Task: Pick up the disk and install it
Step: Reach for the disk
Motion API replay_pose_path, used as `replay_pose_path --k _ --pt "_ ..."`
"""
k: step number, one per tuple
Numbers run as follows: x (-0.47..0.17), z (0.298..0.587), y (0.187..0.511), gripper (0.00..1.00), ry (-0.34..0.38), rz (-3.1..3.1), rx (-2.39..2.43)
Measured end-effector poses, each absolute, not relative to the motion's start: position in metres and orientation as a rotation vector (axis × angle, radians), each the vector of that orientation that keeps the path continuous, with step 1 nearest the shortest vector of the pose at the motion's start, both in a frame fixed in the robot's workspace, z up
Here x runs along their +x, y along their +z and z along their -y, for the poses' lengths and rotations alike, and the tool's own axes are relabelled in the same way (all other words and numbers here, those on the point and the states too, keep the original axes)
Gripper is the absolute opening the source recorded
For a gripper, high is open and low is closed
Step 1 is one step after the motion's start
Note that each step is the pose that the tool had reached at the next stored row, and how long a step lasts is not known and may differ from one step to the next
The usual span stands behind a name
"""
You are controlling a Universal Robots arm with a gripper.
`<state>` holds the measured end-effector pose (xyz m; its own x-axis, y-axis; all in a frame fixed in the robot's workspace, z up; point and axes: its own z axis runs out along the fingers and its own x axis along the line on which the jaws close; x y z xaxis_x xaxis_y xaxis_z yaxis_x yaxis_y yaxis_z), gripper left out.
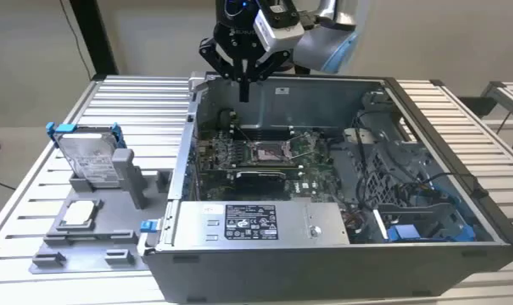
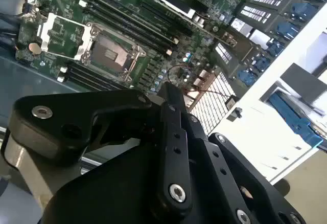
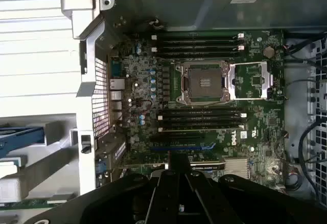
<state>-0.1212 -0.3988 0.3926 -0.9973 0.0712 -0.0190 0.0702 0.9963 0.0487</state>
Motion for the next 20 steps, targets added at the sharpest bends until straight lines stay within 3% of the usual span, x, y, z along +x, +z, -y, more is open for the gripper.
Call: replay_pose_path --k 14,20 --pt "-0.121 0.398 0.393 0.00 0.075 -3.118 0.111" --pt "-0.129 0.385 0.393 0.00 0.075 -3.118 0.111"
